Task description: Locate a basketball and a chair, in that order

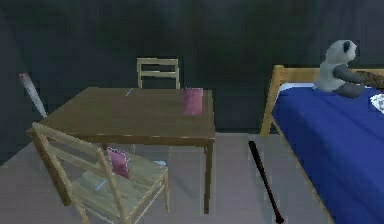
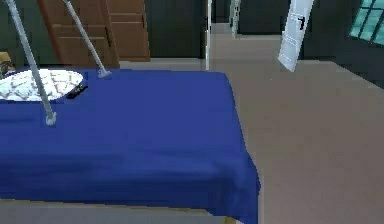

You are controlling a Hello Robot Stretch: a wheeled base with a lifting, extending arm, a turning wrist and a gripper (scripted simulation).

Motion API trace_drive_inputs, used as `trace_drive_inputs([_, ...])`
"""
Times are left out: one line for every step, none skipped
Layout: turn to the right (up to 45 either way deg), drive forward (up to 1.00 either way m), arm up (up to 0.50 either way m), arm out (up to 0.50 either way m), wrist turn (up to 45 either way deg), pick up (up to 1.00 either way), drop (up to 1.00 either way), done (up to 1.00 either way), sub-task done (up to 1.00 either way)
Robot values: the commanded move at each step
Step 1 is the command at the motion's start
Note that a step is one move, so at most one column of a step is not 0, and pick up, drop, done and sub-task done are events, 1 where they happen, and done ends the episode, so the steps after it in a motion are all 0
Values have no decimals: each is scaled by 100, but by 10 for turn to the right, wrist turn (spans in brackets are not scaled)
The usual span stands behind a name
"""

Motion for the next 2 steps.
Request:
trace_drive_inputs([-240,0,0,0,0,0,0,0,0])
trace_drive_inputs([0,0,0,0,0,0,0,100,0])
